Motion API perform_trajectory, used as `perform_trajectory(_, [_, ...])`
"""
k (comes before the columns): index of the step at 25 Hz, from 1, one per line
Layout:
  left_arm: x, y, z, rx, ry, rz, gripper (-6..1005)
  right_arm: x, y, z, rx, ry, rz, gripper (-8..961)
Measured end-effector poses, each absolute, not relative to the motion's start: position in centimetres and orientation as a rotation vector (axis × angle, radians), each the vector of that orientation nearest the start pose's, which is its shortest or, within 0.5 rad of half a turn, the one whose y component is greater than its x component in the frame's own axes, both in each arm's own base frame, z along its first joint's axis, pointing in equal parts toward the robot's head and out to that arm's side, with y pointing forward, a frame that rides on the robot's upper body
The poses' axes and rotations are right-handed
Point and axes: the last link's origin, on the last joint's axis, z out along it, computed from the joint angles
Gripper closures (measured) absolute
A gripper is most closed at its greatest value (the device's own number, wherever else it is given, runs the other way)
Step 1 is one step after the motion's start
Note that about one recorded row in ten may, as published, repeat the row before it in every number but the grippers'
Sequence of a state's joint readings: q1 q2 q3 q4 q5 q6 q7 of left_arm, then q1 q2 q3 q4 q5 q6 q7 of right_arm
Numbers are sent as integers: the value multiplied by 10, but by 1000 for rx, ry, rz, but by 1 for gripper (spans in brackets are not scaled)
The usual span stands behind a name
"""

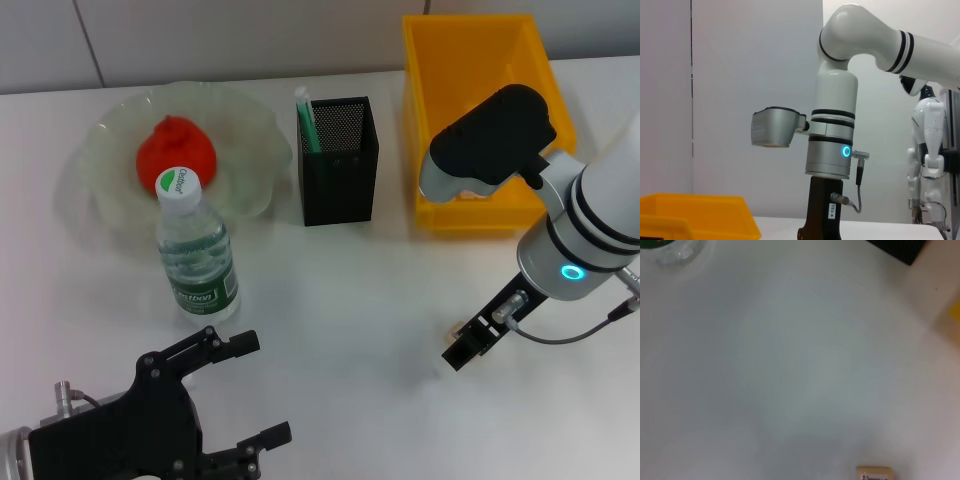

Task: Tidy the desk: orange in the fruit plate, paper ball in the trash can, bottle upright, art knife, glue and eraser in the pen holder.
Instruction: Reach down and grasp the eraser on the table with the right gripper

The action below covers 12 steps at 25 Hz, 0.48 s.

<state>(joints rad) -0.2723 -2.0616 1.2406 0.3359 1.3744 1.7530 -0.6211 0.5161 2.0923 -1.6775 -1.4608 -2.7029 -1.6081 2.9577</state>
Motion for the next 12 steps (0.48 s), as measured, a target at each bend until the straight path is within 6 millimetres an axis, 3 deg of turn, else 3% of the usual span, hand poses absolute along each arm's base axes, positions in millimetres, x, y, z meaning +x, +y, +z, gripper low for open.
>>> perform_trajectory(12, [-276, 209, -50, -2683, -83, -1141, 185, 184, 314, -37, -2418, 1144, -695, 241])
